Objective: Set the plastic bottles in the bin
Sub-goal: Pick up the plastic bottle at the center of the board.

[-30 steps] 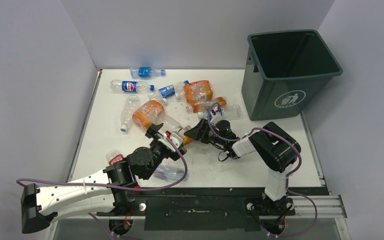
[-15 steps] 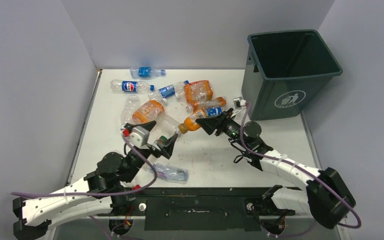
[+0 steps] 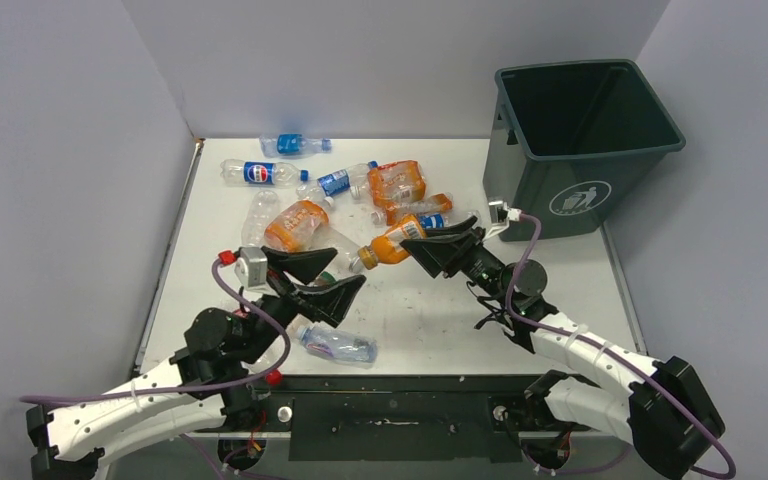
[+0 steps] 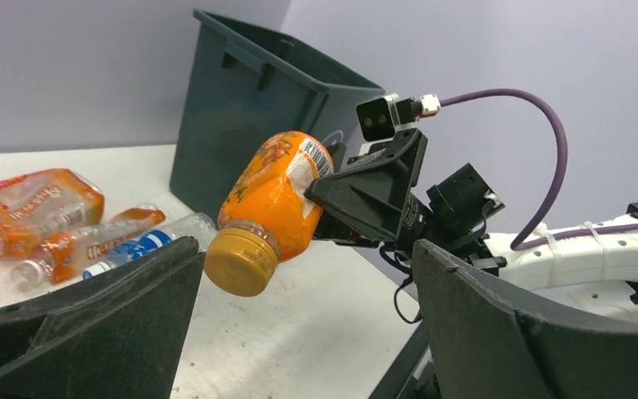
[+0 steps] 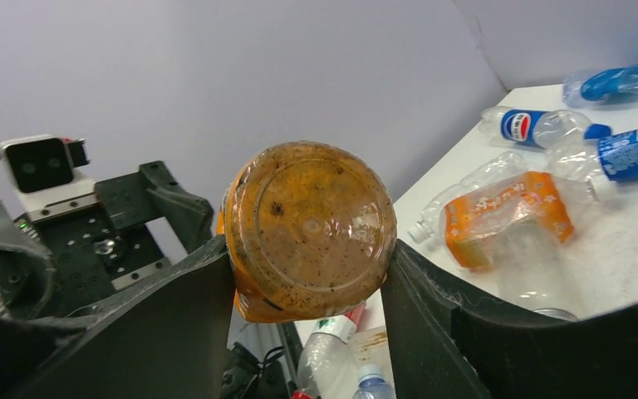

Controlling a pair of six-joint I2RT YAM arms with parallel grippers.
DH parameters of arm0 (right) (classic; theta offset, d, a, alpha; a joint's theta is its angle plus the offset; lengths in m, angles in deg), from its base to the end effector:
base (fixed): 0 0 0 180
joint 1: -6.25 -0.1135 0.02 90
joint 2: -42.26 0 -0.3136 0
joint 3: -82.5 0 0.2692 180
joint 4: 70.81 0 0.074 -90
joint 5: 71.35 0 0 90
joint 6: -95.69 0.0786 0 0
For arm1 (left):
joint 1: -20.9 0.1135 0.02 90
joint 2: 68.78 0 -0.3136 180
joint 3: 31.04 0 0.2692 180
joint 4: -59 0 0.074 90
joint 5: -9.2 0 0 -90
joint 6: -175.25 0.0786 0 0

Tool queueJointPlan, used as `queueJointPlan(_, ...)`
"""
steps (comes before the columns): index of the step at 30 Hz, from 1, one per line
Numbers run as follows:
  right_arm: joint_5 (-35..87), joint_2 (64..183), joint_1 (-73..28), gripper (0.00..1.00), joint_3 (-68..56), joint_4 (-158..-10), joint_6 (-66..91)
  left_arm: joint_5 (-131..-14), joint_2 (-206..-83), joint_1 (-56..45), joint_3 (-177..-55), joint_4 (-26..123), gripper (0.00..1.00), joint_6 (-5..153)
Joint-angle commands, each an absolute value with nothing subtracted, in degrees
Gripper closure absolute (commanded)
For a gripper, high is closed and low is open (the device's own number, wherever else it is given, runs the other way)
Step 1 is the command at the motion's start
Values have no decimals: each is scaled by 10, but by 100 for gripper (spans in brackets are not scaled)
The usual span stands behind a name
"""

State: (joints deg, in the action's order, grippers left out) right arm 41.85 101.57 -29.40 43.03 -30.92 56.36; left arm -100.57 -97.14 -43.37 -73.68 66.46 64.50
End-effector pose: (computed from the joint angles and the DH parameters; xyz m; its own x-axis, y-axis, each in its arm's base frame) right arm 0.1855 0.1712 0.3420 -0.4704 0.5375 -0.6998 -0.7456 0.1821 0.6410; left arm 0.0858 -0.1167 0.3837 -0.1017 -0.5570 -0.8242 0.7222 0.5285 -0.4462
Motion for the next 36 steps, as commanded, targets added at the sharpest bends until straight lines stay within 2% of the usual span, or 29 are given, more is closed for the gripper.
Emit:
queueJointPlan(1, 458, 1019, -297, 72, 443, -141, 626, -921, -1007, -402, -774, 698, 4, 568)
queueJointPlan(9, 469, 991, -299, 72, 445, -126, 634, -781, -1051, -310, -766, 761, 0, 459)
queueJointPlan(13, 471, 989, -299, 72, 448, -115, 644, -738, -1077, -287, -765, 789, 10, 428)
queueJointPlan(20, 471, 988, -301, 72, 448, -113, 647, -690, -1117, -285, -781, 810, 15, 421)
queueJointPlan(23, 473, 987, -301, 72, 447, -120, 646, -683, -1127, -285, -782, 822, 28, 419)
queueJointPlan(28, 474, 976, -301, 72, 446, -147, 633, -686, -1128, -285, -781, 830, 58, 422)
queueJointPlan(31, 479, 969, -301, 71, 447, -159, 627, -686, -1127, -285, -782, 828, 70, 430)
queueJointPlan(32, 483, 967, -302, 69, 447, -168, 623, -685, -1125, -284, -783, 828, 74, 434)
queueJointPlan(33, 489, 964, -301, 62, 443, -181, 619, -685, -1124, -284, -783, 825, 77, 439)
queueJointPlan(34, 497, 959, -301, 51, 439, -199, 612, -685, -1120, -284, -786, 818, 81, 450)
queueJointPlan(36, 513, 942, -301, 16, 425, -261, 588, -688, -1110, -284, -802, 782, 95, 479)
